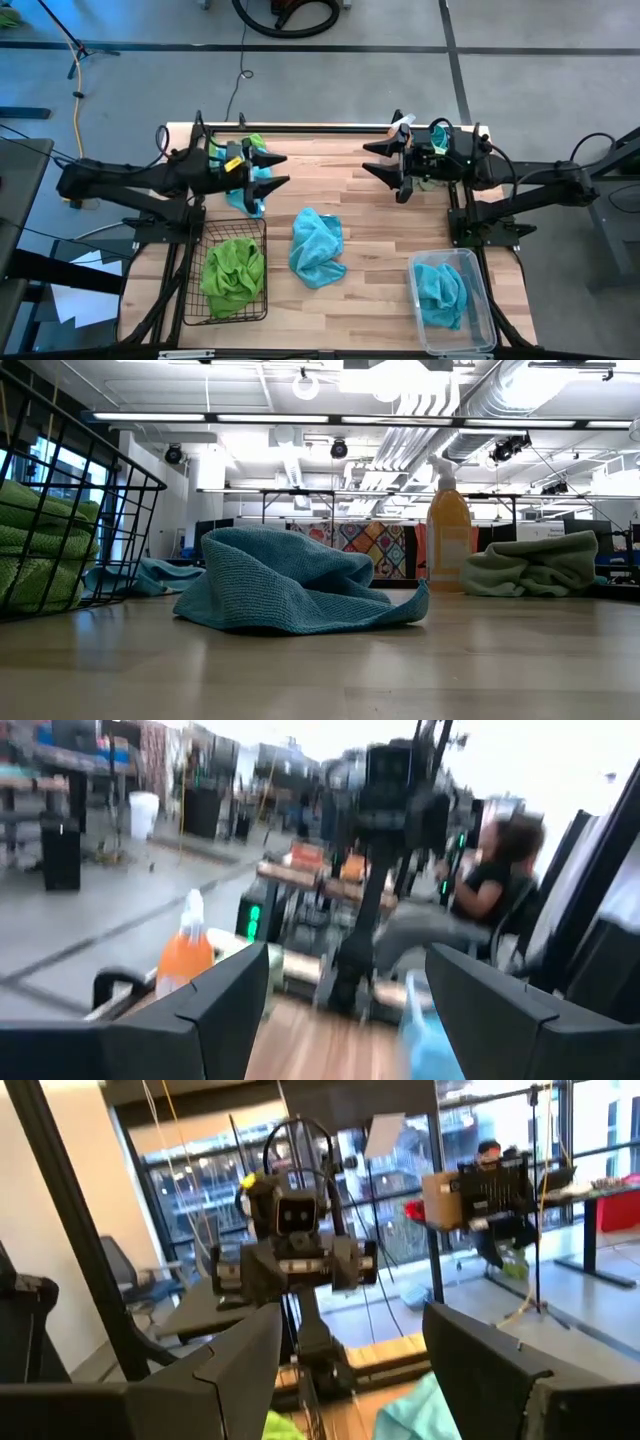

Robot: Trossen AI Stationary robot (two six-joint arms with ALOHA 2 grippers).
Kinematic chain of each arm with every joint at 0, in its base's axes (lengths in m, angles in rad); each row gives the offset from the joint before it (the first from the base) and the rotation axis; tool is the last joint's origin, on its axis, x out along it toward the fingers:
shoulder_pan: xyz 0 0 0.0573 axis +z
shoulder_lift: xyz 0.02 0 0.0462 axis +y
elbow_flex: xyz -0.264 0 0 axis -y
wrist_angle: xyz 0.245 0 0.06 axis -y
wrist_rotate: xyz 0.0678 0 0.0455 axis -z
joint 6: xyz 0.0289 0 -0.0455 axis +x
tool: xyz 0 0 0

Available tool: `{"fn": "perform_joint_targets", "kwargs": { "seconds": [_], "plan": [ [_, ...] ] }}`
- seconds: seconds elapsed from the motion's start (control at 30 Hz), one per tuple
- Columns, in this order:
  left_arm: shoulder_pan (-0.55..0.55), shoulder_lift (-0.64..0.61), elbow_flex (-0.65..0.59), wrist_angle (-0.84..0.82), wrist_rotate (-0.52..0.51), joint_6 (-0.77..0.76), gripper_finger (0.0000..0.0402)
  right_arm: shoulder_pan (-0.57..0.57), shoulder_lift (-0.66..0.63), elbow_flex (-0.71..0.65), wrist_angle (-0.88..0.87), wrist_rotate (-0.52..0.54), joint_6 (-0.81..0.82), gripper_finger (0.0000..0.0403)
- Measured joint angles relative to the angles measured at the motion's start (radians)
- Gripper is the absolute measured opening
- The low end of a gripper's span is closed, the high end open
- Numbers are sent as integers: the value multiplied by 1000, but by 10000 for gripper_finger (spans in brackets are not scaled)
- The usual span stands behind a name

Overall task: Sort microfiber towel by color & place in baskets
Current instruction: Put the blue microfiber cloth into the transparent bin

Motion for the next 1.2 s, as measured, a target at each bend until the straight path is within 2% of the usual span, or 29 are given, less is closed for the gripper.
{"fn": "perform_joint_targets", "kwargs": {
  "seconds": [0.17, 0.3, 0.5, 0.63, 0.87, 1.03, 1.2],
  "plan": [
    [39, -1, -8, 47, 70, -10, 257, 0, 0, 7, -21, 0, -2, 240],
    [48, -1, -8, 47, 80, -29, 257, 0, 0, 7, -21, 0, 4, 240],
    [52, -1, -8, 47, 46, -27, 257, 0, 42, 10, -39, -20, 178, 240],
    [53, -7, -8, 47, 22, -27, 257, 19, 165, 8, -67, -110, 206, 240],
    [53, -15, -8, 72, -24, -24, 257, 67, 391, 12, -60, -111, 182, 240],
    [53, -15, -8, 110, -44, -8, 257, 113, 535, 136, -200, -111, 111, 240],
    [53, -17, -8, 115, -49, -8, 257, 140, 686, 292, -407, -52, 3, 240]
  ]
}}
